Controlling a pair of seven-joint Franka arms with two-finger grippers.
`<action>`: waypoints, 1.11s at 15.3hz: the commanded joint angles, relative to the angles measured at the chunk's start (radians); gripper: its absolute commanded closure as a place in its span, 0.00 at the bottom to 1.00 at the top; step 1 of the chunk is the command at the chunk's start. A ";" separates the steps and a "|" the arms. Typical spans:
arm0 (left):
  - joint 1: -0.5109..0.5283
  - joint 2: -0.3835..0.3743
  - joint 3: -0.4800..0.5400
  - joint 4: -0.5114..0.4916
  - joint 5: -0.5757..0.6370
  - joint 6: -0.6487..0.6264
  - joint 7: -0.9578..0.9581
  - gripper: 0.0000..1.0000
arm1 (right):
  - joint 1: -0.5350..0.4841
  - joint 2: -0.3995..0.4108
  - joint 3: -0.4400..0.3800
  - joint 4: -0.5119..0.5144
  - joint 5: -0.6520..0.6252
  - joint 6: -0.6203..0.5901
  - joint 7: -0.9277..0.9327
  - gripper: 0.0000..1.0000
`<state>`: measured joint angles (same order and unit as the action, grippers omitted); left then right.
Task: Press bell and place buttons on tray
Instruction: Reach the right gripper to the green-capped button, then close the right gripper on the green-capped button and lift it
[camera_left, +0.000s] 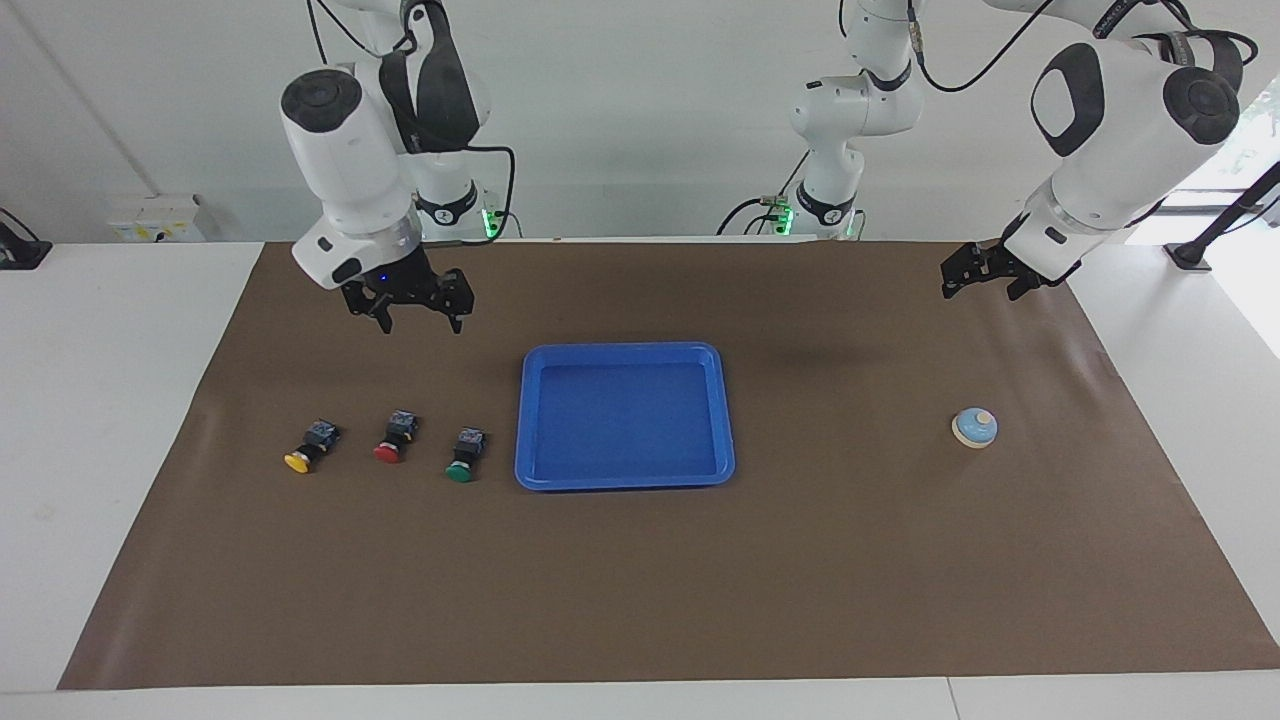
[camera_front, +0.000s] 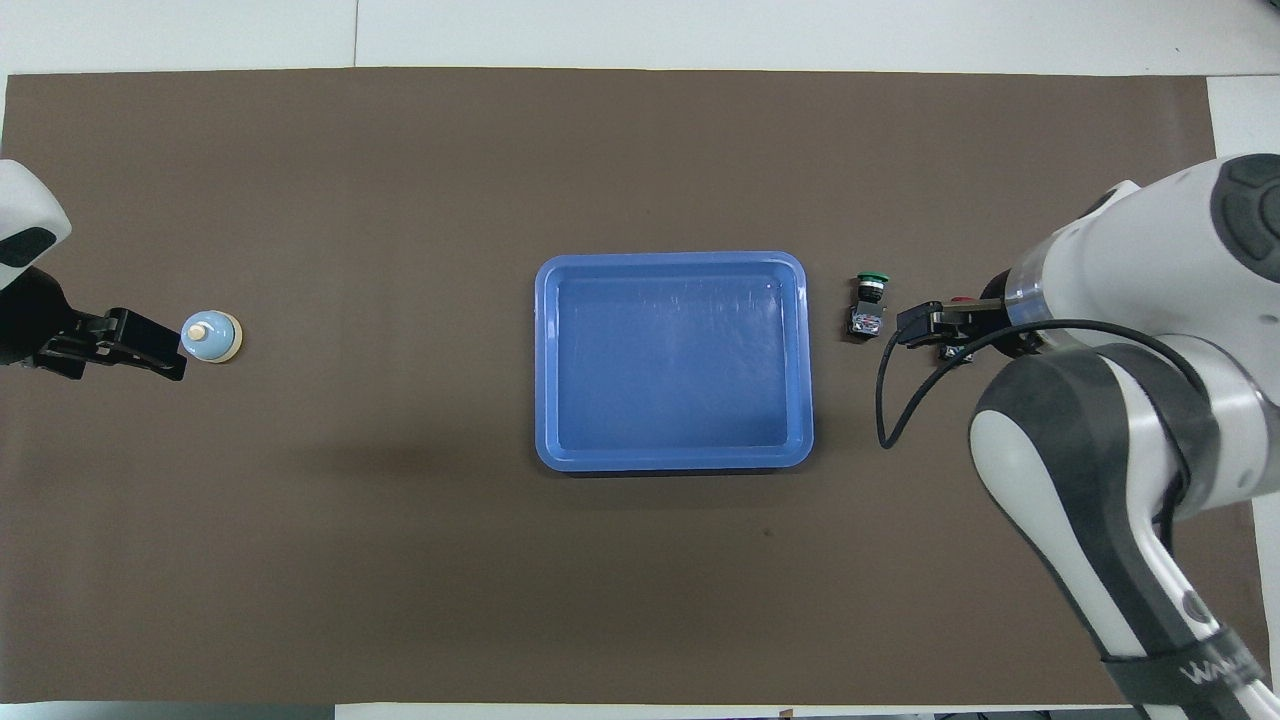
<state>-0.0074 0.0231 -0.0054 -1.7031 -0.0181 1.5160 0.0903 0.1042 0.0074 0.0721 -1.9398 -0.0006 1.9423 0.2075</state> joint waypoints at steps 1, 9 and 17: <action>-0.031 -0.003 0.013 0.029 0.029 -0.033 -0.003 0.00 | -0.008 0.089 0.000 -0.060 -0.003 0.177 0.035 0.00; -0.025 -0.038 0.008 0.023 0.029 -0.014 -0.003 0.00 | 0.009 0.253 -0.002 -0.123 -0.015 0.438 0.102 0.00; -0.017 -0.043 0.010 0.003 0.027 0.030 -0.004 0.00 | 0.005 0.321 -0.002 -0.100 -0.016 0.506 0.108 0.32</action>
<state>-0.0207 -0.0180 -0.0009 -1.6828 -0.0104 1.5214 0.0903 0.1146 0.3130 0.0679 -2.0544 -0.0007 2.4405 0.2887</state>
